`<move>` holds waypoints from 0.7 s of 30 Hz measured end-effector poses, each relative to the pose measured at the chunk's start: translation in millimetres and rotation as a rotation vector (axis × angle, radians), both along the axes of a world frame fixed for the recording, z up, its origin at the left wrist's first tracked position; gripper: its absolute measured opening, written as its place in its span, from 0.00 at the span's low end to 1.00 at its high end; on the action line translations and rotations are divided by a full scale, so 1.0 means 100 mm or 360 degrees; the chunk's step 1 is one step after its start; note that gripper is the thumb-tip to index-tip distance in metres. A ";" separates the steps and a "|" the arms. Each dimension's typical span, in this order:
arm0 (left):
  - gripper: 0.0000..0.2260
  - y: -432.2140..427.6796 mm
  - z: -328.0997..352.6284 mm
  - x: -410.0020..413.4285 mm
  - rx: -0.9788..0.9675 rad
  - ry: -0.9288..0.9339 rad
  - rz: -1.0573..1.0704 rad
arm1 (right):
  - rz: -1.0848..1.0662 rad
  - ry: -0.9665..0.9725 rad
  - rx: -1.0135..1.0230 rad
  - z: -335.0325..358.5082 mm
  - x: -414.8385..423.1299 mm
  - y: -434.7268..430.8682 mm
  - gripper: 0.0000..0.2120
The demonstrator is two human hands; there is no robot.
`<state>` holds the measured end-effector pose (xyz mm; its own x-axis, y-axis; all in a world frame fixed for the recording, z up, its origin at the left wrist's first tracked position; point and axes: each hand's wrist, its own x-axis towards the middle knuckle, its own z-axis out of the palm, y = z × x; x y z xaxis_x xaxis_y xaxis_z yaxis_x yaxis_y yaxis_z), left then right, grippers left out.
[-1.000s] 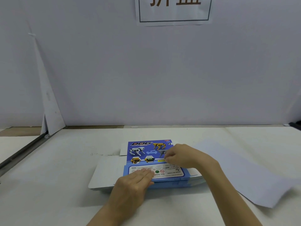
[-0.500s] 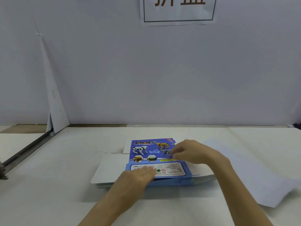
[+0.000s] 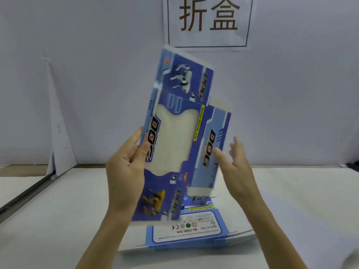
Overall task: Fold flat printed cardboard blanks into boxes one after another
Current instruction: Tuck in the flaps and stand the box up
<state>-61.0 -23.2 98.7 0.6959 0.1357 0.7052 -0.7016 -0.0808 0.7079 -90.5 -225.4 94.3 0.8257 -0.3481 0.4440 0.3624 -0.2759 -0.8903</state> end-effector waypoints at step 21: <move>0.56 -0.10 -0.10 0.03 -0.0036 0.0737 -0.1212 | 0.1262 -0.0081 0.0044 -0.10 -0.14 0.46 0.18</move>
<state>-58.1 -33.6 88.3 0.8173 -0.4698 0.3336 -0.2024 0.3079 0.9296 -104.5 -179.4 83.8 0.8110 0.3234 0.4875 0.4819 0.1032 -0.8702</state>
